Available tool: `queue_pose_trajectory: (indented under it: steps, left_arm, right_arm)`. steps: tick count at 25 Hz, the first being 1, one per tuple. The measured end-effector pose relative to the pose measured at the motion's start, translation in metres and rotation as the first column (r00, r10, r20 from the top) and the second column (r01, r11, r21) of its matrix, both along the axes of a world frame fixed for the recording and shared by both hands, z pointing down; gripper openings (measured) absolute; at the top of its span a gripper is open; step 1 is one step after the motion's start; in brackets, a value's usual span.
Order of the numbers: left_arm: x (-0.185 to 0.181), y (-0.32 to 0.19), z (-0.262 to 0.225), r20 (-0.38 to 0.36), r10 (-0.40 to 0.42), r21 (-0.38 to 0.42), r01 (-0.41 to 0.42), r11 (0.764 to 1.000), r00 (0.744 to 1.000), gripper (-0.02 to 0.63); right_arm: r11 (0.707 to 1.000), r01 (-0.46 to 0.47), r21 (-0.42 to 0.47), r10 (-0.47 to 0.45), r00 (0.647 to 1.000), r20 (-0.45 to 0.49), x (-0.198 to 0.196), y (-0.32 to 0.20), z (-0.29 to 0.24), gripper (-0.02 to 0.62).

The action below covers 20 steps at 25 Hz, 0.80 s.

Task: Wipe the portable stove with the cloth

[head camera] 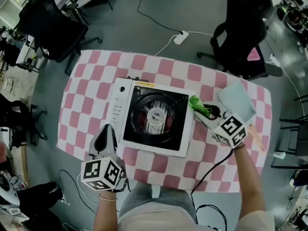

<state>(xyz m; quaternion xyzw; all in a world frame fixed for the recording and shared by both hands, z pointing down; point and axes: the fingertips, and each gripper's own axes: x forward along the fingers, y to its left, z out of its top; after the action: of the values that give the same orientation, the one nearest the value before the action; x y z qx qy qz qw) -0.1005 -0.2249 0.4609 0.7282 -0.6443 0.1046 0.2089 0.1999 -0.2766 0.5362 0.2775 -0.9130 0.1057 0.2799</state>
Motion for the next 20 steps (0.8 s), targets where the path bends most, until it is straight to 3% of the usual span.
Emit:
queue_pose_trajectory:
  steps: [20]
  left_arm:
    - [-0.004,0.011,-0.003,-0.002,0.017,-0.001,-0.017,1.0,1.0,0.0]
  right_arm:
    - [1.0,0.003,-0.011,-0.003,1.0,-0.014,-0.005,0.02,0.0,0.098]
